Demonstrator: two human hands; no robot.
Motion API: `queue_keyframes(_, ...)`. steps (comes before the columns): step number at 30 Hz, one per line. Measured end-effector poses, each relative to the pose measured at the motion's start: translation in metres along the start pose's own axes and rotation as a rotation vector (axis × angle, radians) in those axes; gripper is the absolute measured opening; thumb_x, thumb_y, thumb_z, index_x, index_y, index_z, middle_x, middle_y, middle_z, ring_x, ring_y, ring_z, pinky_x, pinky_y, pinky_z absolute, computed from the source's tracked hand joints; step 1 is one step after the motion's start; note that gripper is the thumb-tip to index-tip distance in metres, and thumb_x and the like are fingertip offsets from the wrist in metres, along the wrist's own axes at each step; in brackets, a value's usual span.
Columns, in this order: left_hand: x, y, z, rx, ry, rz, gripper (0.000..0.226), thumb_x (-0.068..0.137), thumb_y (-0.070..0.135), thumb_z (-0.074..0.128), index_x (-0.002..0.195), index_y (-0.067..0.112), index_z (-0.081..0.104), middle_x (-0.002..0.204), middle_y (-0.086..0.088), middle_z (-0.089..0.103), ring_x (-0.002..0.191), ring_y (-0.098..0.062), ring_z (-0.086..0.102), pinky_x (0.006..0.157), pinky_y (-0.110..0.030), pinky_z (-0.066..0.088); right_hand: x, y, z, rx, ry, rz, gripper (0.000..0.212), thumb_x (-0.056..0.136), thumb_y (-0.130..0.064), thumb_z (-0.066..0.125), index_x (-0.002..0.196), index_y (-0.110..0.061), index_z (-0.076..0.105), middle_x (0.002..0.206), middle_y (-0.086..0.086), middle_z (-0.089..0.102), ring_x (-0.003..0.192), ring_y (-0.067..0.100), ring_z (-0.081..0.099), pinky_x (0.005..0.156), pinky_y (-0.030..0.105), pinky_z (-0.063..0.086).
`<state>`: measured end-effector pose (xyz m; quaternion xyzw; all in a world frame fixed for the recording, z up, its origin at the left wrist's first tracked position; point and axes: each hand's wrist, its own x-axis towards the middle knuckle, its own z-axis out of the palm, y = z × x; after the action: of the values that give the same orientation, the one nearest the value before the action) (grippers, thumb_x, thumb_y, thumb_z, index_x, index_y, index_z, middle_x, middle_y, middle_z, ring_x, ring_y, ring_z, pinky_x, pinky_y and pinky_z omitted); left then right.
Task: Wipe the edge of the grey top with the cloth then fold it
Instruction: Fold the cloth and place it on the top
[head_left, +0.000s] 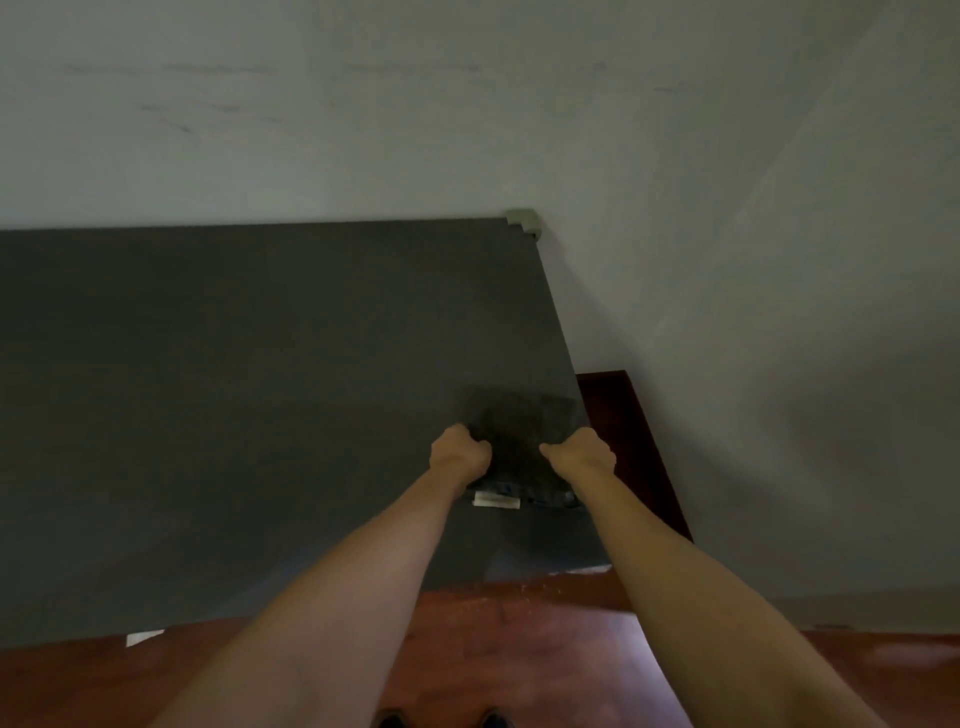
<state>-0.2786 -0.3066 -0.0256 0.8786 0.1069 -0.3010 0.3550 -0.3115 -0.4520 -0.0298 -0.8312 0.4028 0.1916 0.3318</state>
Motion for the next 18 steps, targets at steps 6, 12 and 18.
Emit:
queue_keyframes(6,-0.002,-0.002,-0.034,-0.136,0.122,0.009,0.029,0.087,0.015,0.046,0.114,0.003,0.050,0.120,-0.022,0.057,0.108,-0.034,0.055,0.074,-0.029,0.039,-0.013,-0.039,0.002,0.108,-0.080,-0.180,0.033,0.086,-0.024,0.057,0.112,-0.004,0.057,0.114,0.018,0.061,0.093,0.031,0.058,0.074,0.032,0.048)
queue_keyframes(12,0.011,-0.010,-0.105,-0.166,0.200,0.004,0.027,0.089,0.014,0.045,0.110,0.004,0.057,0.111,-0.023,0.063,0.094,-0.035,0.063,0.073,-0.034,0.050,-0.024,-0.104,0.011,0.176,-0.117,-0.242,0.043,0.085,-0.027,0.061,0.119,-0.001,0.052,0.123,0.019,0.056,0.107,0.035,0.055,0.083,0.037,0.049)
queue_keyframes(18,0.046,-0.027,-0.176,-0.269,0.305,-0.017,0.026,0.087,0.009,0.044,0.105,0.007,0.062,0.094,-0.021,0.065,0.068,-0.030,0.059,0.063,-0.031,0.049,-0.025,-0.182,0.039,0.233,-0.189,-0.328,0.046,0.086,-0.030,0.054,0.125,-0.005,0.049,0.128,0.015,0.053,0.114,0.032,0.051,0.082,0.033,0.043)
